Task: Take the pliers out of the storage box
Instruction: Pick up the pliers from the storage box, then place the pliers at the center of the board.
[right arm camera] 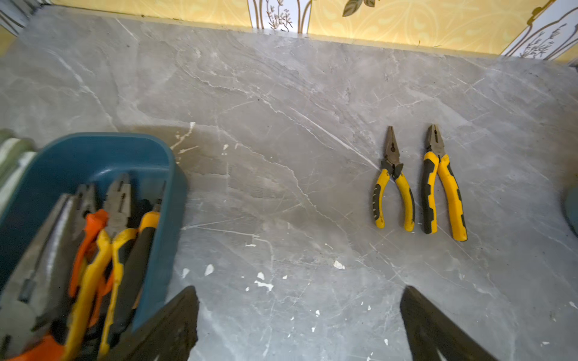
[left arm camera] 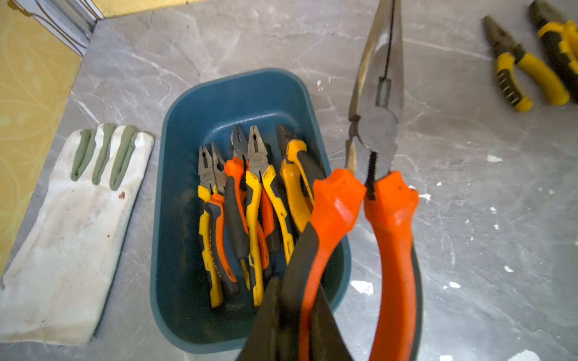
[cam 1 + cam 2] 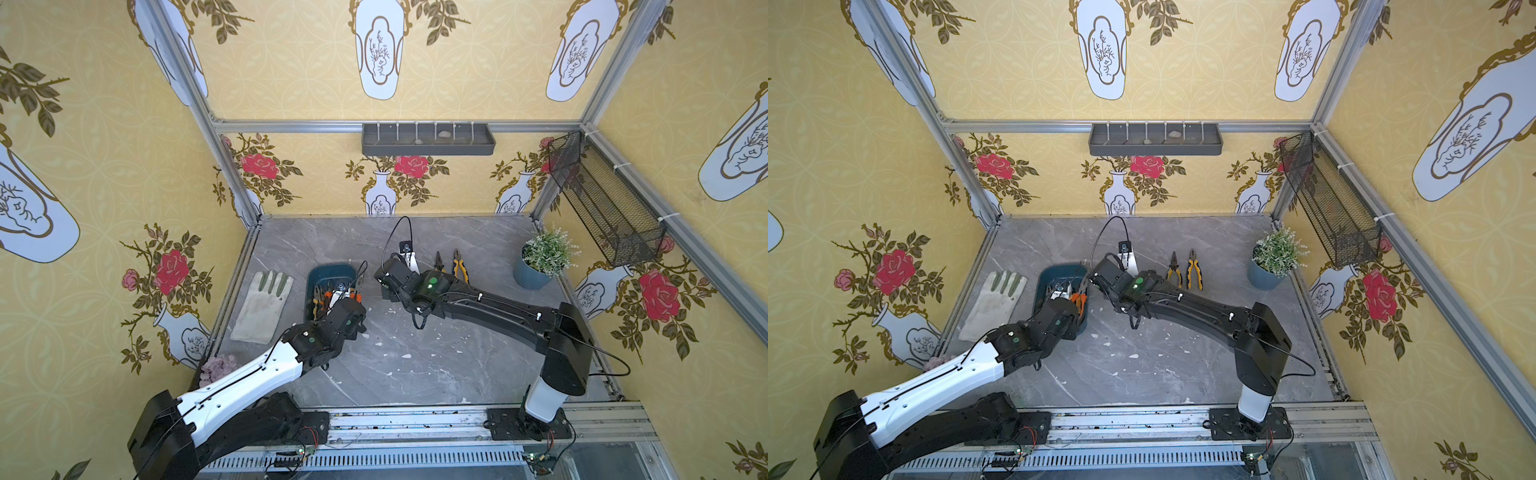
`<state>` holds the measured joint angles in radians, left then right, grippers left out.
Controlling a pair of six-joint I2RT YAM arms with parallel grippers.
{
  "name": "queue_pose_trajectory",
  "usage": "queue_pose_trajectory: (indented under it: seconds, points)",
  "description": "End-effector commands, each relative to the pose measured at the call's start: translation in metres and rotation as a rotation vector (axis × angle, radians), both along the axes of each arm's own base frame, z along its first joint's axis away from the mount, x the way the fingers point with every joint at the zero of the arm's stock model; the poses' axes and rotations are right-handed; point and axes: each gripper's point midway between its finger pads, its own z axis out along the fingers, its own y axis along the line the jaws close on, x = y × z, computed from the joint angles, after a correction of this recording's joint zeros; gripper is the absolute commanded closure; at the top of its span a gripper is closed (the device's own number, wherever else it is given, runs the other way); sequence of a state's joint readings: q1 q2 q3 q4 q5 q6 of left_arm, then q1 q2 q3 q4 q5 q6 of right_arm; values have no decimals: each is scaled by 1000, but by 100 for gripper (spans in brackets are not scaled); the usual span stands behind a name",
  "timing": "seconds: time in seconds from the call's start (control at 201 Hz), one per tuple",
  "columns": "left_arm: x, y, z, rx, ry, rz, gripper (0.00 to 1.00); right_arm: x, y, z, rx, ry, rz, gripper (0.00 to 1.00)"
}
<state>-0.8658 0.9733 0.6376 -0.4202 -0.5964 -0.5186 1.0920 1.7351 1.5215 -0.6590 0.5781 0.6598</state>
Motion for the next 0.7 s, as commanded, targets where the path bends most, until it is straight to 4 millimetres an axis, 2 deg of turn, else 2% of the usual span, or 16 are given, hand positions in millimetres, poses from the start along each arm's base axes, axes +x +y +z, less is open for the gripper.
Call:
queue_pose_trajectory:
  seconds: [0.0,0.194,0.229,0.344,0.458,0.563,0.657,0.697]
  points:
    - [4,-2,23,-47,-129,17,100,-22,19,2,99,147,71,2]
    - [-7,-7,31,-59,-175,-46,100,-30,48,37,288,215,93,3]
    - [-8,-7,32,-58,-180,-48,100,-30,52,42,313,223,93,0]
    - [-10,-5,34,-54,-196,-46,100,-31,66,50,369,249,109,13]
    - [-11,-3,34,-51,-200,-42,100,-28,73,46,389,283,87,20]
    - [-11,-4,33,-48,-199,-42,100,-23,77,33,396,330,58,26]
    - [-11,-5,34,-48,-204,-42,100,-20,83,23,407,362,53,27]
    - [-11,-5,35,-45,-207,-41,100,-19,85,19,413,375,49,32]
